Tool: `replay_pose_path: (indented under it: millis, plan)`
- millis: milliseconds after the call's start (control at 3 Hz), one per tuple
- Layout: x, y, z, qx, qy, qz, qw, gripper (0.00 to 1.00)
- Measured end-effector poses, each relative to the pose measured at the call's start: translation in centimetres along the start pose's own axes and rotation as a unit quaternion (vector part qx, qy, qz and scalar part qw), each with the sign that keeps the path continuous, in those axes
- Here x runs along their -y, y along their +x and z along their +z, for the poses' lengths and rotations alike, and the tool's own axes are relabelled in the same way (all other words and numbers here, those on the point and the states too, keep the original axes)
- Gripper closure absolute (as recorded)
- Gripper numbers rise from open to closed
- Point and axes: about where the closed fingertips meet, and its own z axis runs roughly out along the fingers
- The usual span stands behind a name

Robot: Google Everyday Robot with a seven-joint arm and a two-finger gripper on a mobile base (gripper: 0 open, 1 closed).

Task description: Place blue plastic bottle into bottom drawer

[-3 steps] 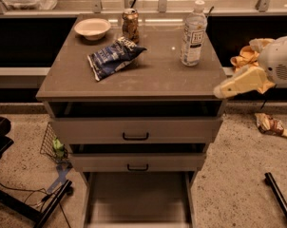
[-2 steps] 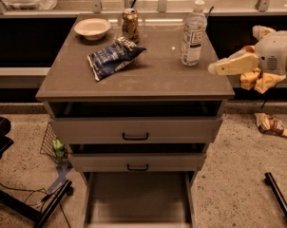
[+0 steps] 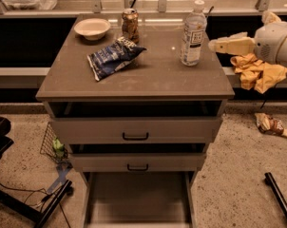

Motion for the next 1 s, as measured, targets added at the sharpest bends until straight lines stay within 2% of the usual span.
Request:
replay_pose_path:
  millis: [333,667,1000]
  plan:
    - [-0.7,0.1,0.9,0.001,-0.018,0.005,0.9998,0.00]
    - [-2.3,0.5,4.5,0.020,-0.059,0.049,0.9969,0.00]
    - [-3.5,1.2,9.4,0.051,-0.084,0.085,0.9915,0.00]
